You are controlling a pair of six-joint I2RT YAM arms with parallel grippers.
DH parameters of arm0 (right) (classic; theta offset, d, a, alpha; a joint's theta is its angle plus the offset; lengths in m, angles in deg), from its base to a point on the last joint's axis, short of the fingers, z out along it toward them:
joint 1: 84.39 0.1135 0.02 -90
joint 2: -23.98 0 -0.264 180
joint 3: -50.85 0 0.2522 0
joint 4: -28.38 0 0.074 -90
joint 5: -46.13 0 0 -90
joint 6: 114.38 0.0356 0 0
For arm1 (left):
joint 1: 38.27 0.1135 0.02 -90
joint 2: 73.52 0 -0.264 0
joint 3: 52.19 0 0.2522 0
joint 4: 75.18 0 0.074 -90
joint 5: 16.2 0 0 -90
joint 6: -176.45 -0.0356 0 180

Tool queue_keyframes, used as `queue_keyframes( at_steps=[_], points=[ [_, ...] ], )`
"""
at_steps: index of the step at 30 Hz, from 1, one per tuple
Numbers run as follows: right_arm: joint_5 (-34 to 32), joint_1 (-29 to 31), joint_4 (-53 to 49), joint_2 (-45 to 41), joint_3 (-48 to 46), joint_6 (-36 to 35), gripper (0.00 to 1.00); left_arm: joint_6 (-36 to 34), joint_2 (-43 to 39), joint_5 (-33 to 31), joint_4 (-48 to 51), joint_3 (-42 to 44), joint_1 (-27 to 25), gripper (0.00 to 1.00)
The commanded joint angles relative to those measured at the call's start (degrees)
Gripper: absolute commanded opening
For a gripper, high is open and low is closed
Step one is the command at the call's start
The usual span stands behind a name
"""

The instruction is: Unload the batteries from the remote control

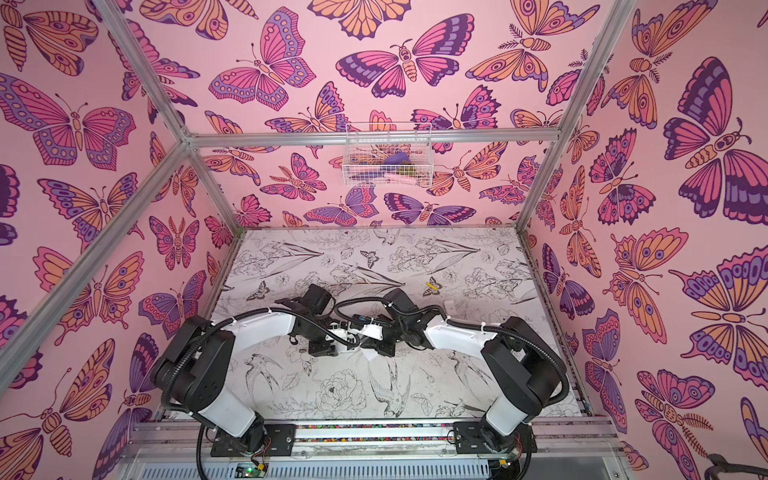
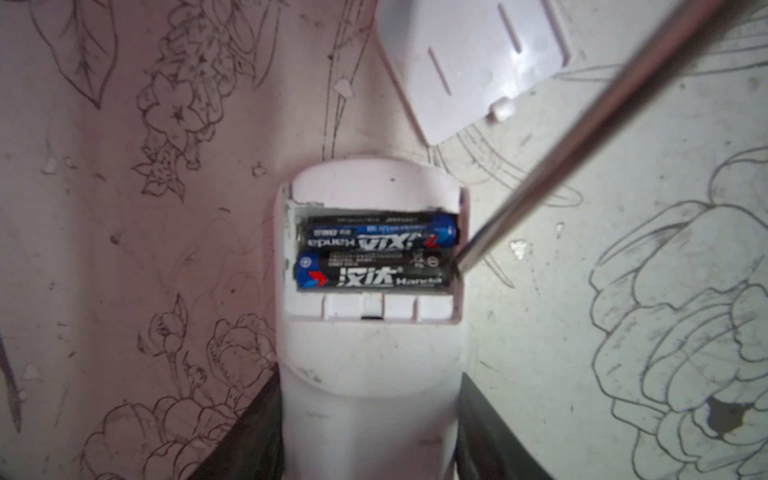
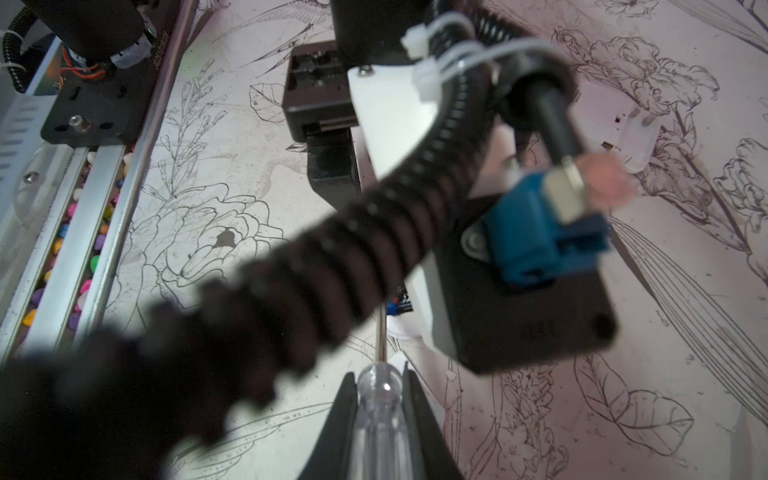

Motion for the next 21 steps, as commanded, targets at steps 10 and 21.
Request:
queue_keyframes(
  at_steps=[10,21],
  points=[
    [4.1,2.6,-1.8,1.5,-2.7,2.8,0.0,1.2,1.5,2.3,2.3,1.6,-1.0,0.45],
    [-0.1,3.2,-5.0,1.8,-2.6,0.8,0.0,1.3,2.0,1.9,2.4,1.5,-1.0,0.45]
  ],
)
